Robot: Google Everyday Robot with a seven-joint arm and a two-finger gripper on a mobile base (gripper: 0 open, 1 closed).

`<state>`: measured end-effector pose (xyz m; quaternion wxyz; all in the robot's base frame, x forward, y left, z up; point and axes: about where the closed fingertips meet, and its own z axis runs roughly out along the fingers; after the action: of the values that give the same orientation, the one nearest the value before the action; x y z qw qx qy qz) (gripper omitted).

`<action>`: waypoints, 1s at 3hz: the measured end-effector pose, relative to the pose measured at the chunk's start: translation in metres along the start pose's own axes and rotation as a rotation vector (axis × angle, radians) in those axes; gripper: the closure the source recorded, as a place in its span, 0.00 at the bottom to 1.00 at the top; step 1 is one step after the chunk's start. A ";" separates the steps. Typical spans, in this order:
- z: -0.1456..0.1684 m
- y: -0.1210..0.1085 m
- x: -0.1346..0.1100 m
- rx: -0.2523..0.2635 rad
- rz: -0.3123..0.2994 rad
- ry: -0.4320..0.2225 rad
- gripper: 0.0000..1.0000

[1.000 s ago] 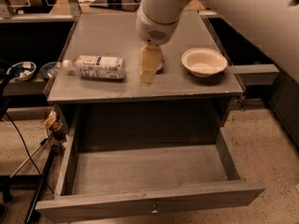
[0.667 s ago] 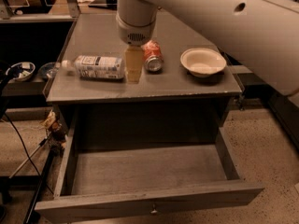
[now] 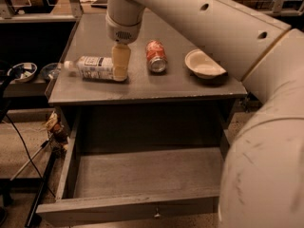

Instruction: Place blue plastic bottle into top drawer

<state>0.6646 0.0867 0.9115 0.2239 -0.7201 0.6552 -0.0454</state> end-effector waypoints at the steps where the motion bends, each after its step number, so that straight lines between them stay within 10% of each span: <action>1: 0.001 -0.002 -0.001 0.002 0.003 -0.004 0.00; 3: 0.046 -0.011 -0.012 -0.049 0.021 0.008 0.00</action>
Offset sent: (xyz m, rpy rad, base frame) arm 0.0058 -0.0002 -0.0116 -0.0167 0.0100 -0.0439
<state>0.6900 0.1110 0.8775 0.2043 -0.7181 0.6646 -0.0299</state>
